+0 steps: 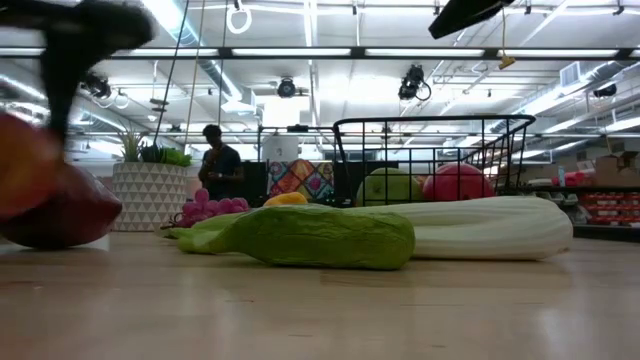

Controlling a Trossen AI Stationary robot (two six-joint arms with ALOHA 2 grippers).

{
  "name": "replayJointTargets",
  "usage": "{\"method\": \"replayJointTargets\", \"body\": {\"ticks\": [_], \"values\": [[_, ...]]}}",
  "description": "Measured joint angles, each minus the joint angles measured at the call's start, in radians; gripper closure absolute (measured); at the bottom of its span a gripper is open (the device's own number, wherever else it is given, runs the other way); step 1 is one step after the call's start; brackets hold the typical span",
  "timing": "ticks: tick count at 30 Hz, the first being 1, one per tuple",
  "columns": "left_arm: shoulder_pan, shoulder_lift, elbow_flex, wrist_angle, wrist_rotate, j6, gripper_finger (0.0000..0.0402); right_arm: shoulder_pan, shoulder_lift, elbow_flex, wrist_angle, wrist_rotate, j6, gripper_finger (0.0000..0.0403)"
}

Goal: Build produce basket
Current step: Put the bottom right apple into the wire basket

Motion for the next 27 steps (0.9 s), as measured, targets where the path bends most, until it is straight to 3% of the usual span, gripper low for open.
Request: {"method": "replayJointTargets", "body": {"ticks": [6,12,17,22,27], "values": [[0.047,0.0,0.127,-0.132,-0.26,0.182,0.011,0.001,-0.011,-0.001,-0.111,-0.001,0.123,0.0172],[0.117,0.0,0.177,-0.102,-0.438,0.33,0.011,0.027,-0.01,-0.047,-0.157,-0.065,0.177,0.0172],[0.198,-0.015,0.211,-0.041,-0.454,0.326,0.0109,0.112,-0.033,-0.05,-0.239,-0.003,0.245,0.0172],[0.279,-0.119,0.217,0.025,-0.454,0.332,0.0109,0.225,-0.09,-0.05,-0.272,0.065,0.329,0.0172],[0.375,-0.208,0.214,0.139,-0.371,0.361,0.0109,0.286,-0.121,-0.096,-0.223,0.133,0.302,0.0172]]}}
